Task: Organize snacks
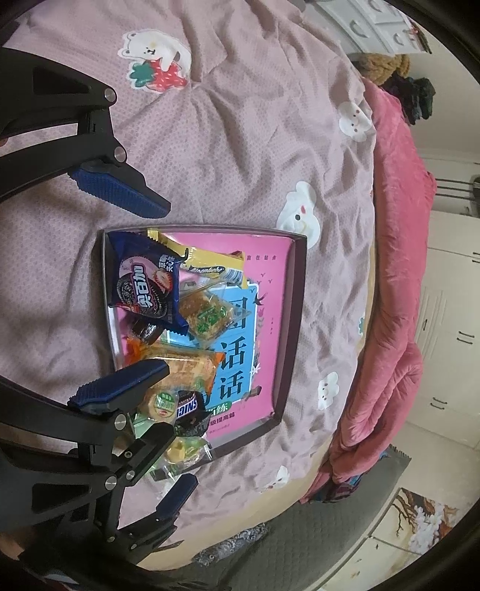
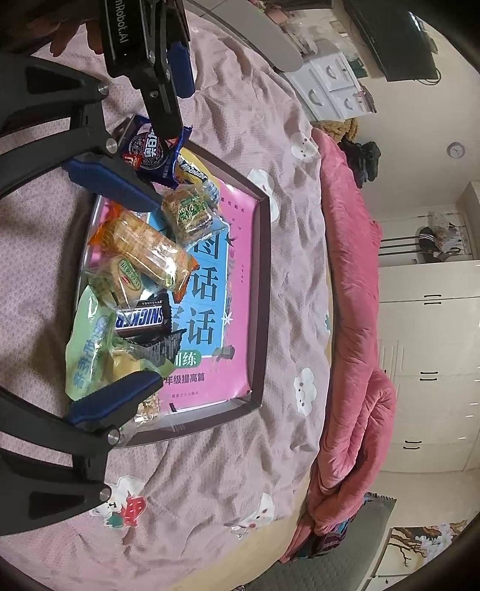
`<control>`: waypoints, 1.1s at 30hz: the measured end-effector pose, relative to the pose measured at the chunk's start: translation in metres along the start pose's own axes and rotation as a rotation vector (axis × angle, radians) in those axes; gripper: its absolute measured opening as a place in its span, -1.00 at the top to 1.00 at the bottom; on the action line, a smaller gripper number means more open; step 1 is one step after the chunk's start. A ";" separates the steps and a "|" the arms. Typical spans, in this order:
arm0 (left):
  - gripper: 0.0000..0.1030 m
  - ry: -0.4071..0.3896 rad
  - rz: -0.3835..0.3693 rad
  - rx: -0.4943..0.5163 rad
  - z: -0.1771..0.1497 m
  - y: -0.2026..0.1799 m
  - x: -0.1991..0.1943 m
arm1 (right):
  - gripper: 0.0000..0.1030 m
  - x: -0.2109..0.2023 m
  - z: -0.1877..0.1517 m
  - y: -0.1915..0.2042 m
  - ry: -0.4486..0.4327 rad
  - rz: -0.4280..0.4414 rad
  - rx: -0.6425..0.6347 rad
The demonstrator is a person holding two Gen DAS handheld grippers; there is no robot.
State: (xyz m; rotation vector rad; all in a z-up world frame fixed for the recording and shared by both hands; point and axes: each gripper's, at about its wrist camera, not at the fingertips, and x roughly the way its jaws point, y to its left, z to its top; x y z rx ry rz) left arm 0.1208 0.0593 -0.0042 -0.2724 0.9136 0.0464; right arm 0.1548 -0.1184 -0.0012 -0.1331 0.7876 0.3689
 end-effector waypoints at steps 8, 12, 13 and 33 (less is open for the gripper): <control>-0.55 -0.001 0.005 0.009 -0.003 -0.005 -0.005 | -0.75 -0.007 0.000 -0.008 -0.013 -0.015 0.036; -0.55 -0.002 0.004 0.015 -0.005 -0.008 -0.008 | -0.76 -0.012 -0.002 -0.011 -0.023 -0.020 0.043; -0.55 -0.002 0.005 0.019 -0.006 -0.009 -0.009 | -0.77 -0.013 -0.002 -0.012 -0.024 -0.020 0.044; -0.55 -0.039 0.010 0.059 -0.015 -0.025 -0.026 | -0.91 -0.043 -0.006 -0.017 -0.091 -0.009 0.053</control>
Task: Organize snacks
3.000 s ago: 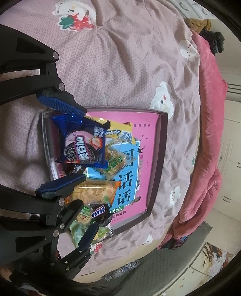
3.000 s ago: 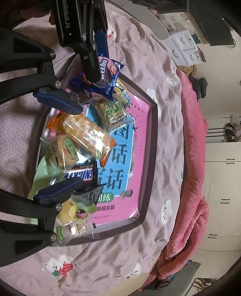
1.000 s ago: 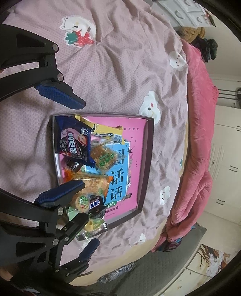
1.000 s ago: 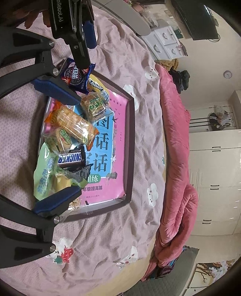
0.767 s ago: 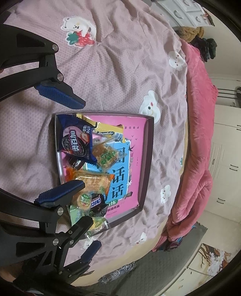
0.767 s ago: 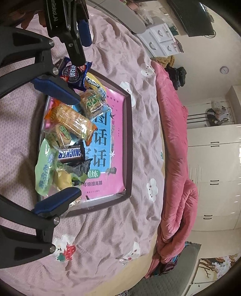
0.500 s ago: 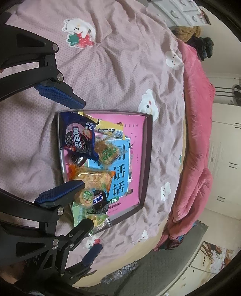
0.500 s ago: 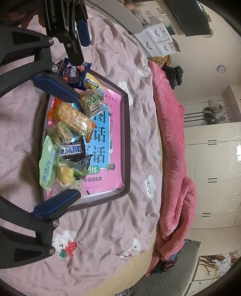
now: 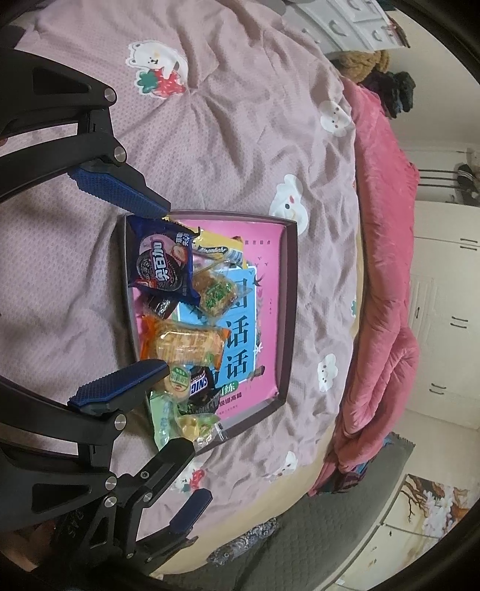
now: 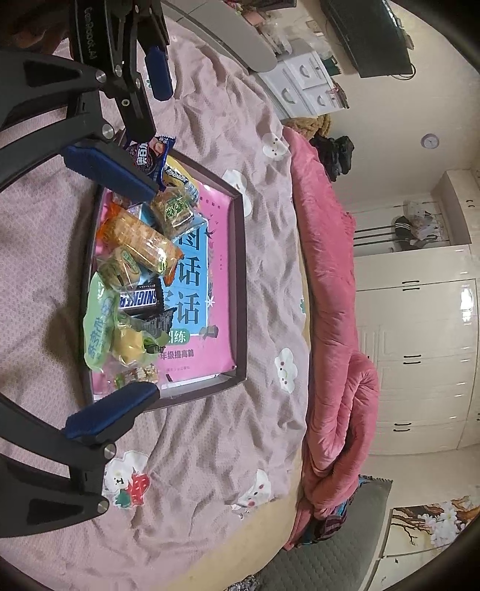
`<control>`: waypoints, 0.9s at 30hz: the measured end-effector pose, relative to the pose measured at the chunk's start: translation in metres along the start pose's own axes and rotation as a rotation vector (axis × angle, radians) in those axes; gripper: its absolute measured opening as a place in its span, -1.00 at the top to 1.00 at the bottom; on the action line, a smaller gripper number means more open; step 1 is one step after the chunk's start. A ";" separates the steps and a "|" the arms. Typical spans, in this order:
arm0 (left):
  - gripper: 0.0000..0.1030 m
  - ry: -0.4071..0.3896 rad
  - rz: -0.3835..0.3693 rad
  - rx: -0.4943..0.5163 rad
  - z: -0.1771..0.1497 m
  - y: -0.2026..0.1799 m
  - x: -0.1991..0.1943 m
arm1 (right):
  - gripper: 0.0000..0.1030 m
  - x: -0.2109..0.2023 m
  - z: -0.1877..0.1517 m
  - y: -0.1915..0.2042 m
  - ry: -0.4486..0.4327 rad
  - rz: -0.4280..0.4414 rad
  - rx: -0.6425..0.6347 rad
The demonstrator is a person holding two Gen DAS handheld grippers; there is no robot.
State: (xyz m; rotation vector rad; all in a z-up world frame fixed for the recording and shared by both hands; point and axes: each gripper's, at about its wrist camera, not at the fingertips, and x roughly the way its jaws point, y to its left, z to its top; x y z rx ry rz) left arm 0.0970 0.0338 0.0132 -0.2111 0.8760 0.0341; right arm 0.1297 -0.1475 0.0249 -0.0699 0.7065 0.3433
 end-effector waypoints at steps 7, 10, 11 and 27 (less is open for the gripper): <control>-0.55 -0.013 0.000 0.005 -0.003 -0.003 -0.006 | -0.92 -0.011 -0.005 -0.003 -0.013 0.006 0.004; -0.55 -0.020 -0.002 0.007 -0.007 -0.006 -0.010 | -0.92 -0.017 -0.008 -0.002 -0.015 0.012 0.000; -0.55 -0.021 -0.004 0.010 -0.010 -0.007 -0.012 | -0.92 -0.019 -0.010 -0.001 -0.015 0.012 -0.001; -0.55 -0.002 0.012 -0.022 -0.037 -0.006 -0.016 | -0.92 -0.037 -0.023 -0.007 -0.022 0.010 0.033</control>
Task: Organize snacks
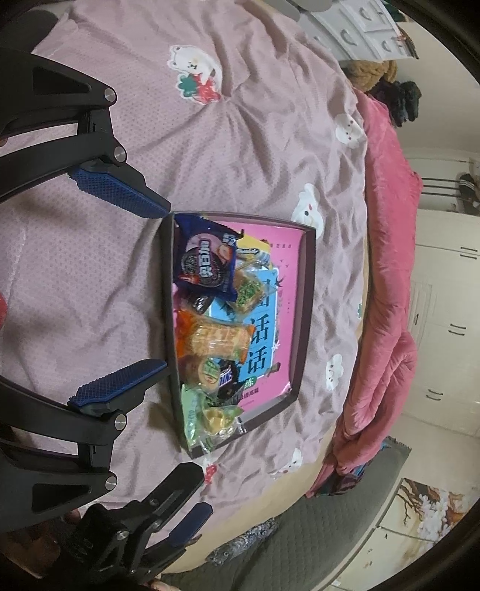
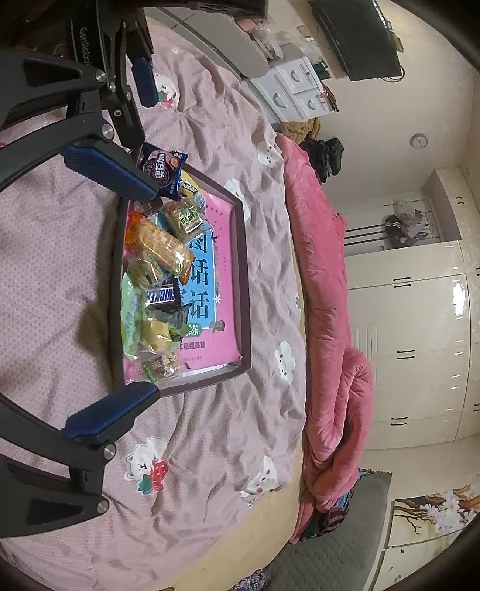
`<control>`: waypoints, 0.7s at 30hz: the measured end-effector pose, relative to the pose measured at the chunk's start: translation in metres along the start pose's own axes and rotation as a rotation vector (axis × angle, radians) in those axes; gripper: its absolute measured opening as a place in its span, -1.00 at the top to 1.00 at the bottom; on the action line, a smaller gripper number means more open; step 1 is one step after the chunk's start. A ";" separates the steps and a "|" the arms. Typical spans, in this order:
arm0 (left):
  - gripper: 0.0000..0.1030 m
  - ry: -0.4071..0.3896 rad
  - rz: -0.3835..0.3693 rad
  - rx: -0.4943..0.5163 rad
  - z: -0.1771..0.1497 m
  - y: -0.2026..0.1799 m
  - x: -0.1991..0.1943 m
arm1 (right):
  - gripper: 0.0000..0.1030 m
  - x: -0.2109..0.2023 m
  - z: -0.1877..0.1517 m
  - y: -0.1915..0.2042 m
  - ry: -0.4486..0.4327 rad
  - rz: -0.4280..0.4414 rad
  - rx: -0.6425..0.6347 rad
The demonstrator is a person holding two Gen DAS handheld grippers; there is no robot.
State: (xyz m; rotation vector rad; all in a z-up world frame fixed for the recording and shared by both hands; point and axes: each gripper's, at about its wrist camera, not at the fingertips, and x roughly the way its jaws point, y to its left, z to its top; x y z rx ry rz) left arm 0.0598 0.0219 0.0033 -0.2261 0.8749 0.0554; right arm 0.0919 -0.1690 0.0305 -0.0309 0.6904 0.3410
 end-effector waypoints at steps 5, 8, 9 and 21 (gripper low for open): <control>-0.55 0.003 0.009 0.012 -0.011 -0.005 -0.002 | -0.92 -0.004 -0.006 0.002 0.004 0.004 -0.002; -0.55 0.007 0.010 0.018 -0.014 -0.007 -0.002 | -0.92 -0.005 -0.008 0.006 0.005 0.004 -0.020; -0.55 0.008 0.010 0.018 -0.015 -0.007 -0.002 | -0.92 -0.006 -0.009 0.007 0.005 0.005 -0.020; -0.55 0.014 0.017 0.023 -0.026 -0.008 -0.005 | -0.92 -0.014 -0.026 0.006 0.032 -0.001 -0.017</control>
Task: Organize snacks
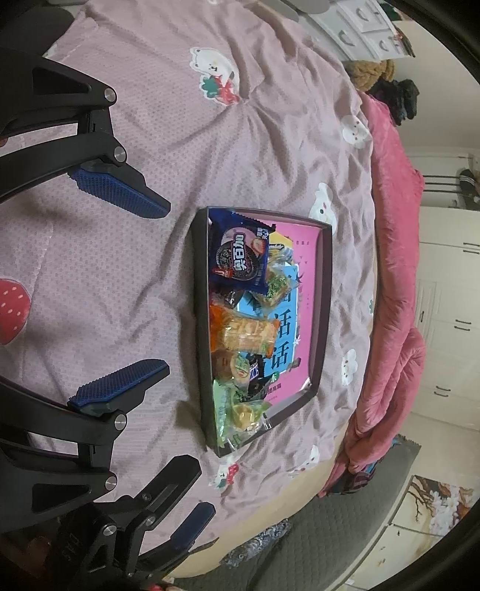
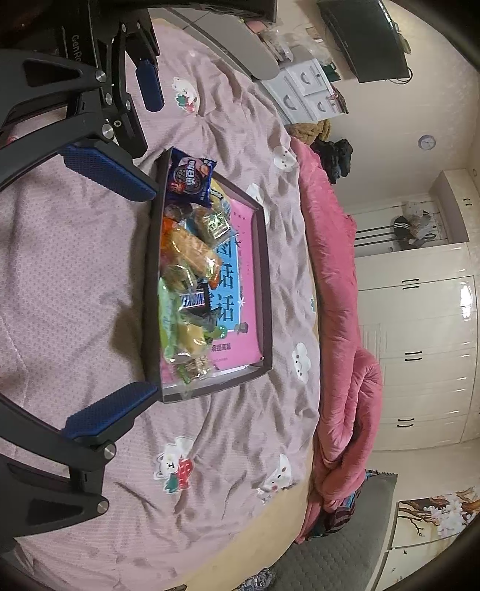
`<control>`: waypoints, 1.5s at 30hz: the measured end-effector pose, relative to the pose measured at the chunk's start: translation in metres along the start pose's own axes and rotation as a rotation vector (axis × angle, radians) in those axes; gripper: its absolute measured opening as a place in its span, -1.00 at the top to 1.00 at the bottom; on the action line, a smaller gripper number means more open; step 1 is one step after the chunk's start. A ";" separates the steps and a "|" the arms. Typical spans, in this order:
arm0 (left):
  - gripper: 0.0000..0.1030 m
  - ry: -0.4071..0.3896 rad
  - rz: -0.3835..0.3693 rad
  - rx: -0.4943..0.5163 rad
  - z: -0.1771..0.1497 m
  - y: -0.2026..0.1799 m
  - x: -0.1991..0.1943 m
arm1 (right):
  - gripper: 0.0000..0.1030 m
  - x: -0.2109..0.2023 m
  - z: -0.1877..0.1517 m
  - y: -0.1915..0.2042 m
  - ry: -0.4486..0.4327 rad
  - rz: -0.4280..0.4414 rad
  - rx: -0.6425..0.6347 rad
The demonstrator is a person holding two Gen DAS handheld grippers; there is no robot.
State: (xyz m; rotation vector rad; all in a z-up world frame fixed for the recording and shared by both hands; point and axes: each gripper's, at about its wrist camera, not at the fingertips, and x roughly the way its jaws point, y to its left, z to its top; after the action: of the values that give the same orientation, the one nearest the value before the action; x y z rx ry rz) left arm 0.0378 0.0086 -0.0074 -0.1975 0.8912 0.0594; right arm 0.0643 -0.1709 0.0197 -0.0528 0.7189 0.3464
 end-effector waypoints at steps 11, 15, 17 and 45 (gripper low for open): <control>-0.55 0.007 -0.008 -0.016 -0.011 0.002 -0.005 | -0.92 -0.007 -0.018 -0.002 0.056 0.008 0.001; -0.55 0.010 -0.011 -0.013 -0.013 0.001 -0.005 | -0.92 -0.007 -0.019 -0.003 0.062 0.002 0.009; -0.55 0.010 -0.012 -0.013 -0.013 0.001 -0.006 | -0.92 -0.006 -0.019 -0.004 0.065 -0.001 0.012; -0.55 0.013 -0.028 -0.023 -0.012 0.004 -0.004 | -0.92 -0.001 -0.021 -0.006 0.083 -0.007 0.018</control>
State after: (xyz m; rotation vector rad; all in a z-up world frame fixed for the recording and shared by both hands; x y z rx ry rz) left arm 0.0257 0.0100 -0.0116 -0.2319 0.9005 0.0418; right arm 0.0525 -0.1807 0.0042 -0.0534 0.8034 0.3325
